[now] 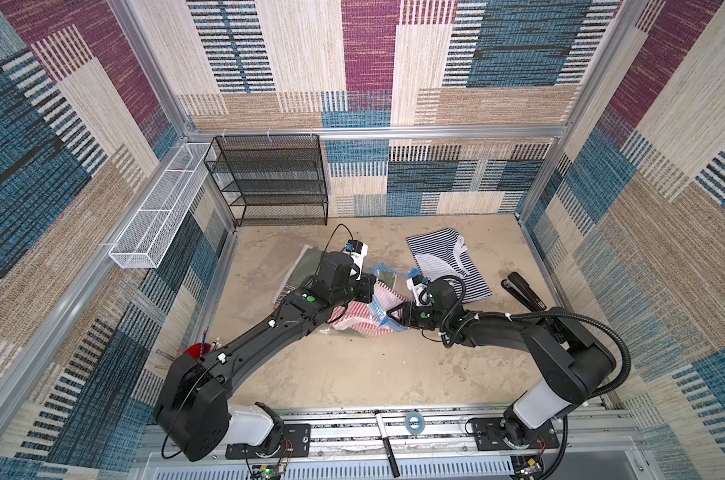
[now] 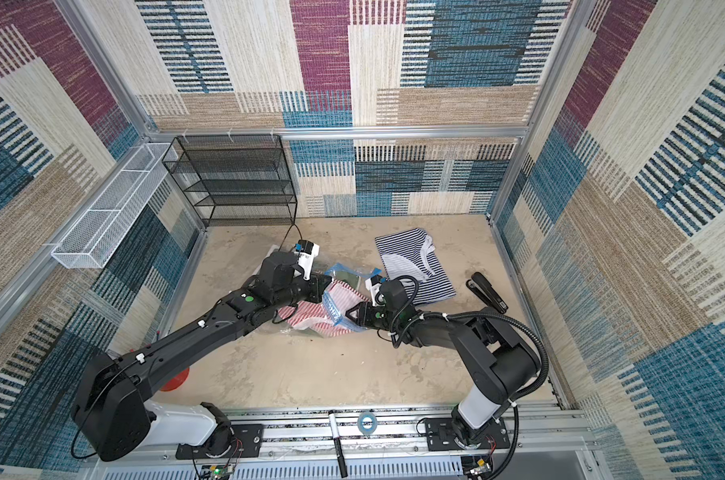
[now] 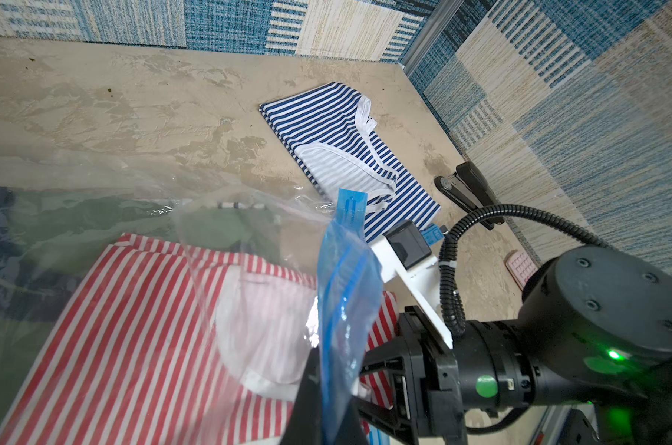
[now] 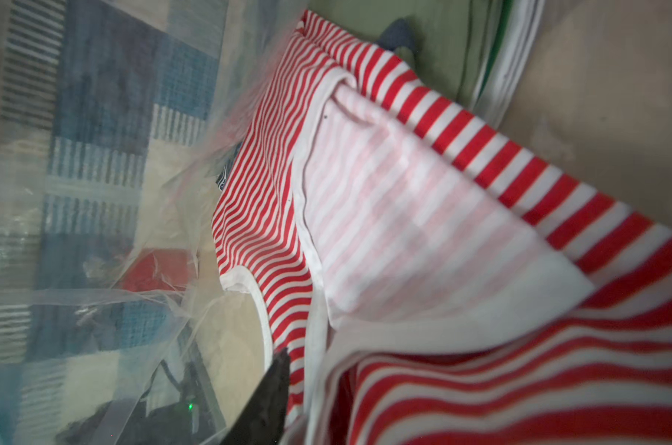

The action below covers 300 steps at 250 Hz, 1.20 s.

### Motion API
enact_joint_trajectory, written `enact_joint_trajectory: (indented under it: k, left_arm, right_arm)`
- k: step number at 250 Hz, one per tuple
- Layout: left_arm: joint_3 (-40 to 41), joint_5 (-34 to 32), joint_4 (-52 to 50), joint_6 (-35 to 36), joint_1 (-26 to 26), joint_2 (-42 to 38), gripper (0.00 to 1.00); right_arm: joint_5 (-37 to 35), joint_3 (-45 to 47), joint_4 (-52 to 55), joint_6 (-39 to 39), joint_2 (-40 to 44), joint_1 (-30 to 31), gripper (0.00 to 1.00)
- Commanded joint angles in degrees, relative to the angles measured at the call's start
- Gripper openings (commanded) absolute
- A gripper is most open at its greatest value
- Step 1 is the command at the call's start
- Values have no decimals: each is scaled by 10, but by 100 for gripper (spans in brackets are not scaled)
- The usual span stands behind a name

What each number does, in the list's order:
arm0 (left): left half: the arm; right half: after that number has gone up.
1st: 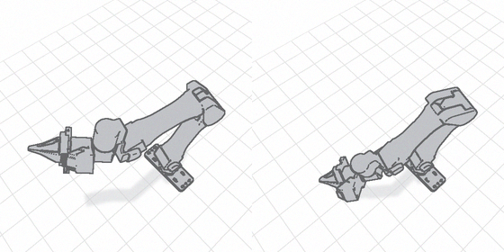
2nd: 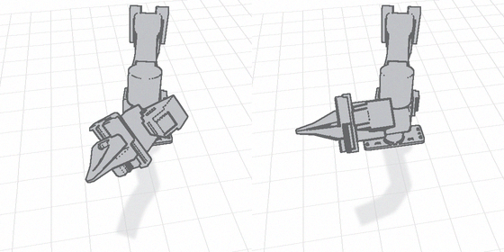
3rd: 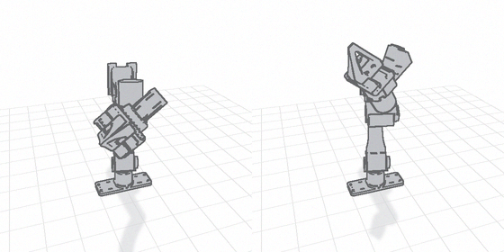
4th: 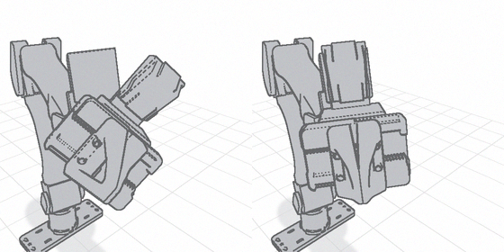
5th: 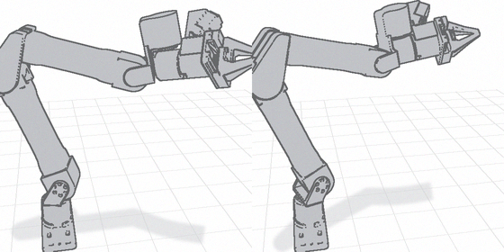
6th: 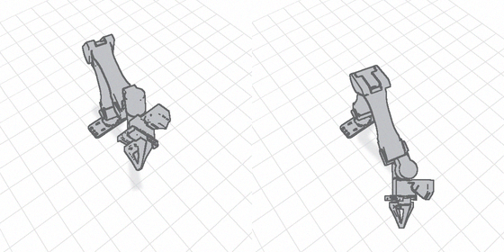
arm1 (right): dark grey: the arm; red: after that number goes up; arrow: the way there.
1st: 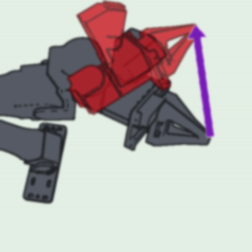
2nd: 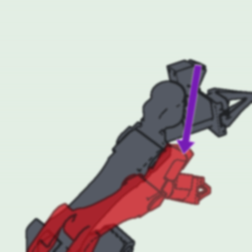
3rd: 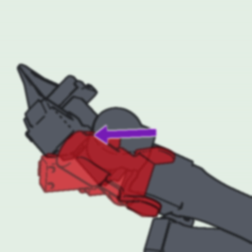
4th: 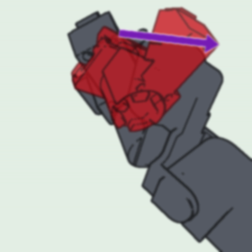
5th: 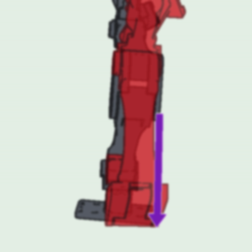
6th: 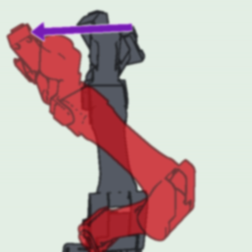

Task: Take the tank top out of the vacuum bag
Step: Take out the tank top from the vacuum bag.

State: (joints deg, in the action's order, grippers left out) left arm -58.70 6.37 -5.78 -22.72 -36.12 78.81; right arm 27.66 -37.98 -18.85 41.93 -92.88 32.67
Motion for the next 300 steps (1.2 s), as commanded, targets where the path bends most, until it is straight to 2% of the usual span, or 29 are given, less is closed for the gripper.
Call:
enact_joint_trajectory:
  k: [1,8,31,82,148,213,245,300]
  left_arm:
    - [-1,-2,11,11,1,-2,0]
    - [1,-3,13,11,1,-3,0]
    - [-2,-12,13,12,2,-4,0]
    - [-3,-13,12,22,3,1,0]
    - [0,-34,-2,22,6,-18,0]
    - [-21,-114,-69,-5,8,-26,0]
    - [-20,-112,-66,-10,8,-34,0]
    - [-13,-105,-60,-7,8,-46,0]
  right_arm:
    - [9,-17,34,-15,14,1,6]
    - [10,-23,41,-18,21,0,0]
    - [5,-52,79,-37,53,0,0]
    - [-56,-117,197,-61,149,-4,0]
    - [-103,-255,402,-47,227,-21,0]
    - [-153,-327,434,28,307,-51,0]
    - [-210,-375,463,12,309,-73,0]
    - [-195,-402,447,-30,263,-143,0]
